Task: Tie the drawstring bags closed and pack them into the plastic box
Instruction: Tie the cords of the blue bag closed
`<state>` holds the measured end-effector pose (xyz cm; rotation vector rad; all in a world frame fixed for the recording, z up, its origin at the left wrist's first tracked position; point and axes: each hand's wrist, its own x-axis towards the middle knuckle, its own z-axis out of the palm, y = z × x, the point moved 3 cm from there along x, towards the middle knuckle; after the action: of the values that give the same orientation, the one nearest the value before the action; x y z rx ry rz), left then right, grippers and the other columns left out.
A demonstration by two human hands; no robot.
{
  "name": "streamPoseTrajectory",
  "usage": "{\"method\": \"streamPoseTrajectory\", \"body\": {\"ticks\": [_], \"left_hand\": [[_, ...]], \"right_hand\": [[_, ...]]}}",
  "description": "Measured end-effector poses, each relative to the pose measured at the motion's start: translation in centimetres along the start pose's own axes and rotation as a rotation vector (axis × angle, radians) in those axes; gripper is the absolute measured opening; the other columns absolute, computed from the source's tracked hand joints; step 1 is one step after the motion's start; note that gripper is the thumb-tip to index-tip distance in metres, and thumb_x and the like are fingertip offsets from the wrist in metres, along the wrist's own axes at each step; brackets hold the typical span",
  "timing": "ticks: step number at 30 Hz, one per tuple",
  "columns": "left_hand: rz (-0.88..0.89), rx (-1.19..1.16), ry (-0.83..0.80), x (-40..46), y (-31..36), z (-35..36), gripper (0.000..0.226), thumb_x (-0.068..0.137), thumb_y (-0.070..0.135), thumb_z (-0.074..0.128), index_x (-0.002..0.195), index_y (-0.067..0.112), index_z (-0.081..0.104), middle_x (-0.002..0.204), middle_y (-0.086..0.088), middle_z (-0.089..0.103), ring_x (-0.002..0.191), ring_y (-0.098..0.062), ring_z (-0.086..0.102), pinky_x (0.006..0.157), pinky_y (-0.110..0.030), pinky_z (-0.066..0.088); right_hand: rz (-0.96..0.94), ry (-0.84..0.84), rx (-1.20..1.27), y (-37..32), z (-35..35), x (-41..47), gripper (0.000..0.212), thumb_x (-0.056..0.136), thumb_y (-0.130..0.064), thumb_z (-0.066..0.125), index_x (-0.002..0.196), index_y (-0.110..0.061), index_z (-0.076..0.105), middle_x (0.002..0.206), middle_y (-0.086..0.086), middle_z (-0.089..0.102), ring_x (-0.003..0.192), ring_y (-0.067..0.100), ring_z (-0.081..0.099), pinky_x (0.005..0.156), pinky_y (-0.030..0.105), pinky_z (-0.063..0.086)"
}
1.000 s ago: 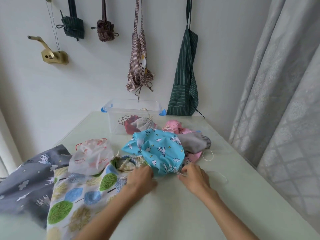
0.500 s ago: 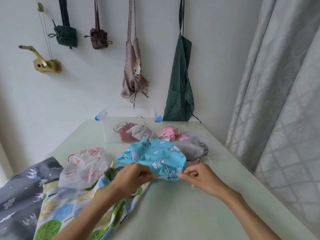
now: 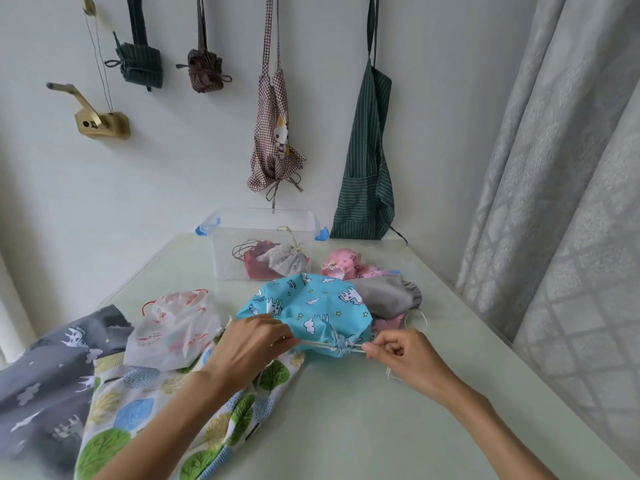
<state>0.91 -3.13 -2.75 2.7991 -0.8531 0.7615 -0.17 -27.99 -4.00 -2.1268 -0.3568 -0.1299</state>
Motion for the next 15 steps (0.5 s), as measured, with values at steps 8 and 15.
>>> {"method": "streamPoseTrajectory", "body": {"ticks": [8,15], "left_hand": [[-0.507,-0.076,-0.160,-3.7,1.2,-0.7,0.025,0.087,0.042,0.057,0.111,0.038,0.063,0.118,0.016,0.060,0.097,-0.012,0.063,0.071,-0.027,0.046],[-1.082,-1.436,-0.297,-4.5,7.2,1.9,0.032,0.099,0.038,0.041,0.101,0.018,0.066,0.085,0.012,0.069,0.064,0.001,0.066,0.048,-0.015,0.040]], "right_hand": [[0.004,-0.096,0.007,-1.7,2.5,-1.3,0.024,0.085,-0.031,0.067,0.063,-0.023,0.067,0.049,-0.001,0.039,0.048,0.010,0.026,0.046,0.021,0.021],[0.036,-0.017,0.093,-2.7,2.7,-1.5,0.020,0.086,-0.028,0.066,0.068,-0.019,0.070,0.063,0.009,0.065,0.052,0.009,0.043,0.050,0.018,0.034]]}}
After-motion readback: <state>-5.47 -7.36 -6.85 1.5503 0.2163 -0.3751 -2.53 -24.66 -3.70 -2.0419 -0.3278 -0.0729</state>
